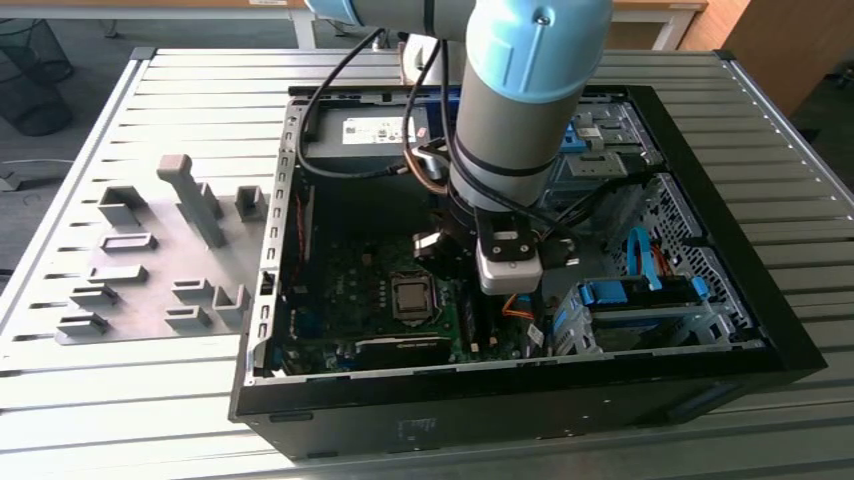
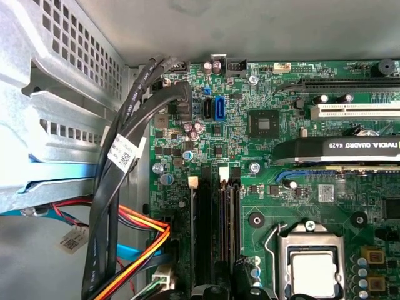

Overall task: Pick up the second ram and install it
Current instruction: 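Insert the second ram into the second slot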

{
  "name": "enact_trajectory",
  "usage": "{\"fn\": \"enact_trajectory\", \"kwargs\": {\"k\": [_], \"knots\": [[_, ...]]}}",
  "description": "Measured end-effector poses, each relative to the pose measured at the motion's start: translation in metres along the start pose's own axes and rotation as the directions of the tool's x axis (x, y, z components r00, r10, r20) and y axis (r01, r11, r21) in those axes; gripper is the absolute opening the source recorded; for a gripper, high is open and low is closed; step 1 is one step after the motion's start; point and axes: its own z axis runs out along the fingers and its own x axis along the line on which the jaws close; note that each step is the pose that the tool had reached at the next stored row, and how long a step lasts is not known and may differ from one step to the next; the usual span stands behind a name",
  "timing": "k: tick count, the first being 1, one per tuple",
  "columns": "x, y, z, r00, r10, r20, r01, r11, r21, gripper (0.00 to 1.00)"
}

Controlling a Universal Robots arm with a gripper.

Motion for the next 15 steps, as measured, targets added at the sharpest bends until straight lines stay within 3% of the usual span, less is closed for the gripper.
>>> {"fn": "enact_trajectory", "kwargs": {"k": [15], "knots": [[0.0012, -0.0001, 0.0005, 1.0, 0.0, -0.0001, 0.0, 1.0, 0.0002, 0.14]]}}
